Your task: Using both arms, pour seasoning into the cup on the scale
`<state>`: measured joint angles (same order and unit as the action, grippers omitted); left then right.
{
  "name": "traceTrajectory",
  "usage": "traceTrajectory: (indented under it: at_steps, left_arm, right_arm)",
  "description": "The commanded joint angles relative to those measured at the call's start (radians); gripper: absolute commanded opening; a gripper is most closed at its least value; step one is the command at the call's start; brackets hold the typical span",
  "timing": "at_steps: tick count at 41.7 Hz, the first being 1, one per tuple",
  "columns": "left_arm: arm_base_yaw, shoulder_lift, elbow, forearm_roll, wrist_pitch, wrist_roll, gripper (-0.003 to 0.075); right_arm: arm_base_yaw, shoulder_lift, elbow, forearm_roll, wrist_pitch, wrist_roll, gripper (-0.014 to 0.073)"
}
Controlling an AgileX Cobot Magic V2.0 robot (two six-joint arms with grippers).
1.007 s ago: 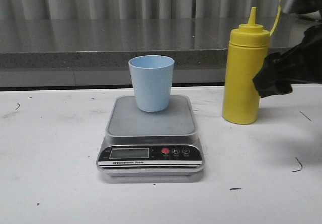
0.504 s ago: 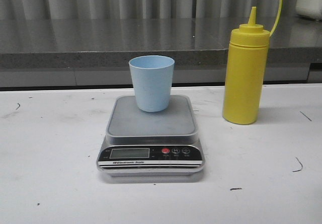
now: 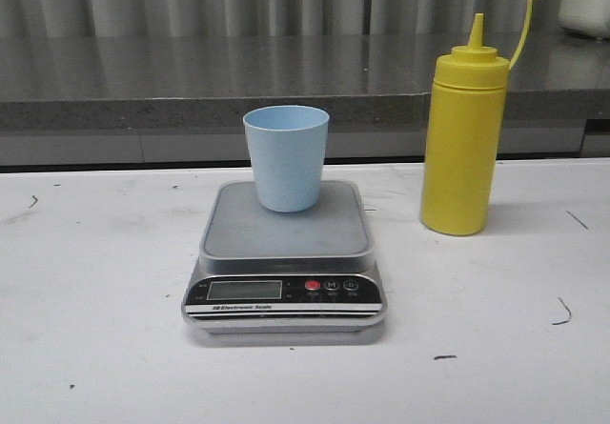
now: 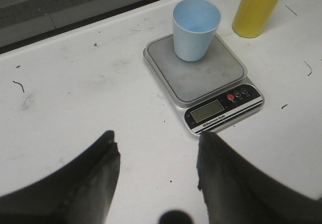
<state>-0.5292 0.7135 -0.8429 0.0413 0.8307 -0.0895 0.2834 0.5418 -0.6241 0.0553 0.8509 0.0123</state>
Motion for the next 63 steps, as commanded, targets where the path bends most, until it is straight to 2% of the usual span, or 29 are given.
traceTrajectory:
  at_steps: [1, 18, 21, 24, 31, 35, 38, 40, 44, 49, 63]
  left_arm:
    - [0.002, -0.001, -0.023, 0.001, -0.069, -0.008, 0.0356]
    - [0.002, -0.001, -0.023, 0.001, -0.069, -0.008, 0.0356]
    - [0.002, -0.001, -0.023, 0.001, -0.069, -0.008, 0.0356]
    - [0.002, -0.001, -0.023, 0.001, -0.069, -0.008, 0.0356]
    - [0.002, -0.001, -0.023, 0.001, -0.069, -0.008, 0.0356]
    - [0.002, -0.001, -0.023, 0.001, -0.069, -0.008, 0.0354]
    - [0.002, -0.001, -0.023, 0.001, -0.069, -0.008, 0.0318]
    - [0.002, -0.001, -0.023, 0.001, -0.069, -0.008, 0.0263]
    - [0.002, -0.001, -0.023, 0.001, -0.069, -0.008, 0.0118]
    - [0.002, -0.001, -0.023, 0.001, -0.069, -0.008, -0.0022]
    - [0.002, -0.001, -0.023, 0.001, -0.069, -0.008, -0.002]
  right_arm:
    - [0.001, -0.046, -0.023, 0.01, -0.024, -0.012, 0.0654]
    - [0.001, -0.103, -0.023, 0.01, -0.03, -0.012, 0.0653]
    - [0.001, -0.103, -0.022, 0.01, -0.038, -0.012, 0.0627]
    - [0.001, -0.103, -0.022, 0.01, -0.046, -0.012, 0.0545]
    - [0.001, -0.103, -0.022, 0.01, -0.046, -0.012, 0.0213]
    - [0.001, -0.103, -0.022, 0.01, -0.046, -0.012, 0.0066]
    - [0.001, -0.103, -0.022, 0.01, -0.046, -0.012, -0.0018]
    - [0.001, -0.103, -0.022, 0.01, -0.046, -0.012, -0.0064]
    - [0.001, -0.103, -0.022, 0.01, -0.058, -0.012, -0.0068]
    - [0.001, -0.103, -0.022, 0.01, -0.068, -0.012, -0.0069]
    - [0.001, -0.103, -0.022, 0.01, -0.068, -0.012, -0.0069]
